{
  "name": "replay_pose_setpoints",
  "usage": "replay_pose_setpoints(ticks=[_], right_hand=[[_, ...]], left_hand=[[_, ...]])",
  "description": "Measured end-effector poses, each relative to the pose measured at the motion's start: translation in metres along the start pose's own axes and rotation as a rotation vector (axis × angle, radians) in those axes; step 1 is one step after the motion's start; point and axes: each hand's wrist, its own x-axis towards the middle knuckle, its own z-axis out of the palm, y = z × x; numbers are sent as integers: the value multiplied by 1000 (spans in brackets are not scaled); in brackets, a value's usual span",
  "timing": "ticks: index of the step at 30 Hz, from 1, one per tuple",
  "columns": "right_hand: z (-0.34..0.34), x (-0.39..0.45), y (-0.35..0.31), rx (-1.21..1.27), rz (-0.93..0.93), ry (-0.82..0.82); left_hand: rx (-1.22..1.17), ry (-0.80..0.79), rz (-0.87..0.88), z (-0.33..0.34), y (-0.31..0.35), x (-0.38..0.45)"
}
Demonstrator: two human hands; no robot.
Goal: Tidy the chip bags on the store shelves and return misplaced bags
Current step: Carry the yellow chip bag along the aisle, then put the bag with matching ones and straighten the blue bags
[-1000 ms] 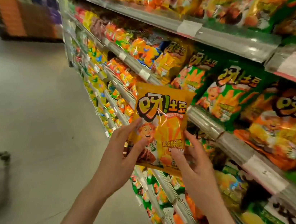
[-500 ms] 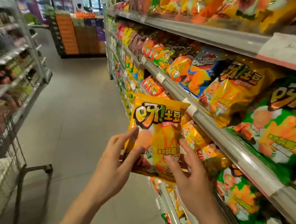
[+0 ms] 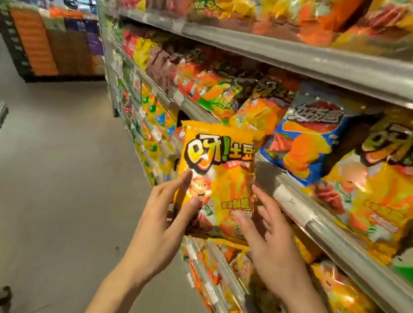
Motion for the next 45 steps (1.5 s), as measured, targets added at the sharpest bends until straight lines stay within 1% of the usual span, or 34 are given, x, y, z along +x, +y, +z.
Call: replay_pose_setpoints(ticks=[3, 6, 8, 10, 14, 16, 18, 20, 23, 24, 25, 28, 34, 42, 45], right_hand=[[12, 29, -6, -40, 31, 168], [23, 50, -14, -96, 106, 315], [30, 64, -22, -116, 145, 427], [35, 75, -24, -133, 151, 545], [40, 84, -28, -168, 173, 676], [40, 88, -34, -181, 188, 721], [38, 92, -41, -217, 186, 734], [36, 97, -49, -277, 151, 771], [23, 113, -58, -491, 70, 970], [17, 121, -63, -570, 101, 1006], [11, 130, -66, -624, 157, 1005], [1, 160, -66, -687, 293, 972], [-2, 189, -43, -687, 386, 1069], [-13, 186, -57, -514, 248, 1129], [-11, 193, -72, -513, 228, 1109]], left_hand=[[-68, -144, 61, 4, -23, 59], [-48, -302, 134, 8, -35, 115], [-78, -396, 181, 12, -38, 146], [-105, -473, 188, 19, -40, 173], [-174, -569, 124, 34, -38, 205], [-234, -605, 135, 41, -35, 214], [-290, -612, 146, 49, -31, 220], [-343, -605, 117, 54, -29, 226], [-382, -580, 94, 52, -32, 240], [-358, -576, 91, 49, -34, 245], [-336, -574, 88, 45, -36, 250], [-307, -544, 105, 35, -39, 261], [-289, -502, 137, 19, -46, 278], [-249, -464, 120, -1, -53, 292], [-237, -444, 103, -11, -56, 298]])
